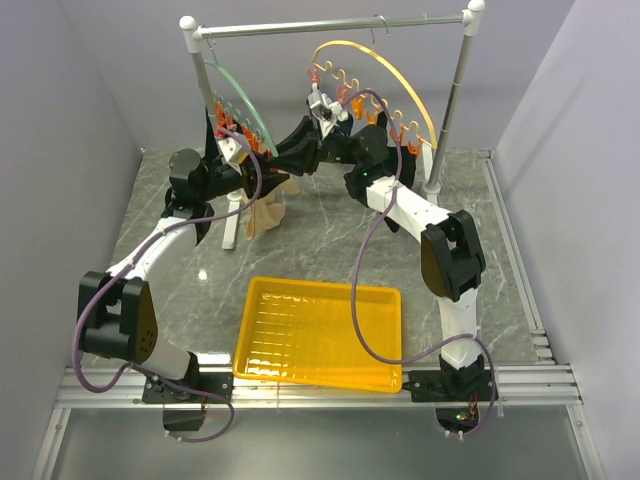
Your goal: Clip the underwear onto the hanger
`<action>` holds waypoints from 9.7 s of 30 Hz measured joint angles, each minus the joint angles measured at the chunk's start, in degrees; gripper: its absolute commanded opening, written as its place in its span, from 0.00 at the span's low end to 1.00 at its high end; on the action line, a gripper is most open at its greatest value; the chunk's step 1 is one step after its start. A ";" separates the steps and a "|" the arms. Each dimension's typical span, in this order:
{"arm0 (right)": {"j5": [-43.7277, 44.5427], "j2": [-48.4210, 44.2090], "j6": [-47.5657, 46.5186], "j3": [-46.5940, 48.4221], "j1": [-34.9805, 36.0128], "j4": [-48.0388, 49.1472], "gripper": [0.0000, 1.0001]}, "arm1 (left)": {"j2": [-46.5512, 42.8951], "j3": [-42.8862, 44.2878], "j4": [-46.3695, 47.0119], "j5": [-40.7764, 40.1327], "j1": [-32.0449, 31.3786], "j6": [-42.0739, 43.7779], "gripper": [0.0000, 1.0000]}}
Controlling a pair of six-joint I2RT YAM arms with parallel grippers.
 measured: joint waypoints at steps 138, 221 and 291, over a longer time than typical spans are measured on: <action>4.83 -0.07 7.50 -4.00 -0.52 4.15 0.00 | -1.77 -1.57 3.43 -4.39 -1.22 -10.23 0.43; 7.17 -0.04 14.84 -3.56 -1.40 4.96 0.00 | -0.17 -30.71 -0.09 -31.17 2.73 10.58 0.32; 7.67 -0.04 11.13 -3.72 -0.87 0.79 0.00 | 0.59 9.18 -63.73 7.85 -6.05 76.67 0.00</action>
